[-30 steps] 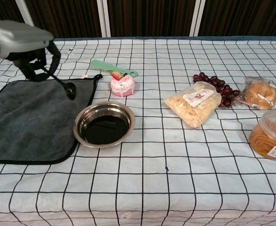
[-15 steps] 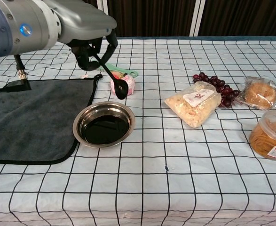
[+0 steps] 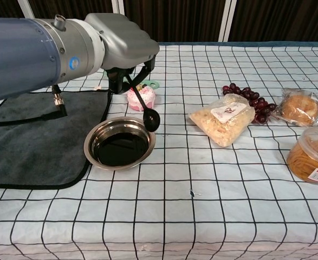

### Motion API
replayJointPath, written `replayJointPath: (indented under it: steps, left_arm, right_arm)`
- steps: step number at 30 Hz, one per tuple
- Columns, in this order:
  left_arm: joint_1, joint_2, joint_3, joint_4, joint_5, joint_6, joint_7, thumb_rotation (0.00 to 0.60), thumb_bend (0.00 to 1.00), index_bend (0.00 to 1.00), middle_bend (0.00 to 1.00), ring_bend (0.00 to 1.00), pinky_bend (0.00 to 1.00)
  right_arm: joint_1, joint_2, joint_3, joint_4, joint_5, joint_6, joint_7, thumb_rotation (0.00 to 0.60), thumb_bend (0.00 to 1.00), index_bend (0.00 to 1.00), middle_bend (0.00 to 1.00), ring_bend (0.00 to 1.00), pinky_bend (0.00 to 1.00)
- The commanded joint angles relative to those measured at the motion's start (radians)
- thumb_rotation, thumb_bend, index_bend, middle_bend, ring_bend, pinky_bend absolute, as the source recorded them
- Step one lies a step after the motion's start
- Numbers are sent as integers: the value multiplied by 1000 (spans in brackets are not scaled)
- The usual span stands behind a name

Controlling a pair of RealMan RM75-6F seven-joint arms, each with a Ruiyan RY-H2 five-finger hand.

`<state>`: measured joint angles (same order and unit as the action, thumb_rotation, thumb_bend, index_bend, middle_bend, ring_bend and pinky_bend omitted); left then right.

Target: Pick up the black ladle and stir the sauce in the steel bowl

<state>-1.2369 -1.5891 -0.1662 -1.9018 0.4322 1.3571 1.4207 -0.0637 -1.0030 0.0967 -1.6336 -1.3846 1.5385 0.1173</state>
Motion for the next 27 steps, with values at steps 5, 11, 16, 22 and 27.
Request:
replayJointPath:
  steps: [5,11,16,22,27]
  left_arm:
    - [-2,-19,33,56,-9,-11,-1,600,512,693,917,926,851]
    - [-4,-35,71,99,13,-39,3,600,513,697,918,929,854]
    - [-4,-49,116,127,34,-48,26,600,513,699,918,929,854]
    - [0,-58,158,146,79,-33,49,600,513,700,918,929,854]
    - [1,-64,191,172,111,-23,83,600,513,700,918,929,854]
  right_arm:
    - [1,-1,0,2,2,-3,-1,600,224,57,7,77,216]
    - [1,-1,1,2,2,-4,-2,600,223,57,7,77,216]
    - [0,0,2,2,3,-3,2,600,223,57,7,77,216]
    - [-1,1,1,1,-1,0,6,600,223,57,7,77,216]
    - [0,1,0,1,-3,-3,7,600,223,56,8,77,216]
